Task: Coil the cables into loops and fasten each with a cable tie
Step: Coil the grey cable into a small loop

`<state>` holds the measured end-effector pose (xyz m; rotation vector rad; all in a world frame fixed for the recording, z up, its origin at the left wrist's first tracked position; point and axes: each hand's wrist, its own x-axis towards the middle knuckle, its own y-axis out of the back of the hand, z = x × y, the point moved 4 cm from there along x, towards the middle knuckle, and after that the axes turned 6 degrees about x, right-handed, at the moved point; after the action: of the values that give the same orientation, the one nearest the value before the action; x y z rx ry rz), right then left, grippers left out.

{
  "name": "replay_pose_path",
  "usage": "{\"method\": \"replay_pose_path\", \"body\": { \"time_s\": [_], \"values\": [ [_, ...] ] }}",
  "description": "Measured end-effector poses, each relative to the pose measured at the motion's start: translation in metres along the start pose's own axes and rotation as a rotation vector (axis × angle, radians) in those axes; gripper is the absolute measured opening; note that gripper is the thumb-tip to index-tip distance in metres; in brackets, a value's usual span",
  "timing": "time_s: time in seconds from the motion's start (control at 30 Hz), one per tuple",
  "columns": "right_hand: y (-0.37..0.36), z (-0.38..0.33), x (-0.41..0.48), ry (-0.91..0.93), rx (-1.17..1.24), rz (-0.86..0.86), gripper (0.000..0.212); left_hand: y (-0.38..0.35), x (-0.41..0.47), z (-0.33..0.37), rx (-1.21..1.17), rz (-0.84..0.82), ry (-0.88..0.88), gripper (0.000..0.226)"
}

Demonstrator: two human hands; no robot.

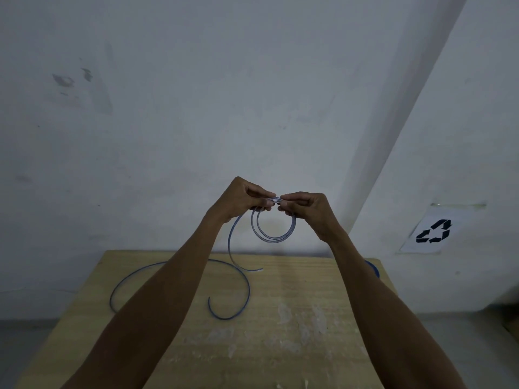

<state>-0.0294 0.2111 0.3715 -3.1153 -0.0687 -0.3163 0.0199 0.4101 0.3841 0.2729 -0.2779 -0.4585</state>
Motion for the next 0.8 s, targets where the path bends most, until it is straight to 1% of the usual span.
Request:
{"method": "replay_pose_path", "body": {
  "time_s": [0.17, 0.27, 0.33, 0.37, 0.47, 0.63, 0.8],
  "values": [
    [0.001, 0.002, 0.001, 0.028, 0.041, 0.087, 0.019, -0.005, -0.001, 0.002, -0.034, -0.009, -0.028, 0.026],
    [0.004, 0.002, 0.0, 0.04, 0.126, 0.159, 0.019, -0.008, -0.003, 0.001, -0.094, -0.018, -0.021, 0.036],
    [0.006, 0.002, -0.002, 0.046, 0.197, 0.206, 0.022, -0.01, -0.005, -0.001, -0.125, 0.007, -0.006, 0.041],
    [0.008, 0.004, -0.003, 0.037, 0.232, 0.22, 0.023, -0.01, -0.006, -0.002, -0.144, 0.04, -0.004, 0.04],
    [0.01, 0.004, -0.006, -0.014, 0.25, 0.2, 0.023, -0.01, -0.005, -0.003, -0.179, 0.107, -0.011, 0.033],
    [0.016, -0.004, -0.008, -0.024, 0.111, 0.127, 0.019, -0.011, -0.003, -0.002, -0.153, 0.087, -0.025, 0.029],
    [0.017, -0.006, -0.01, 0.008, 0.134, 0.177, 0.019, -0.013, -0.003, 0.004, -0.164, 0.09, -0.045, 0.03]
  ]
}}
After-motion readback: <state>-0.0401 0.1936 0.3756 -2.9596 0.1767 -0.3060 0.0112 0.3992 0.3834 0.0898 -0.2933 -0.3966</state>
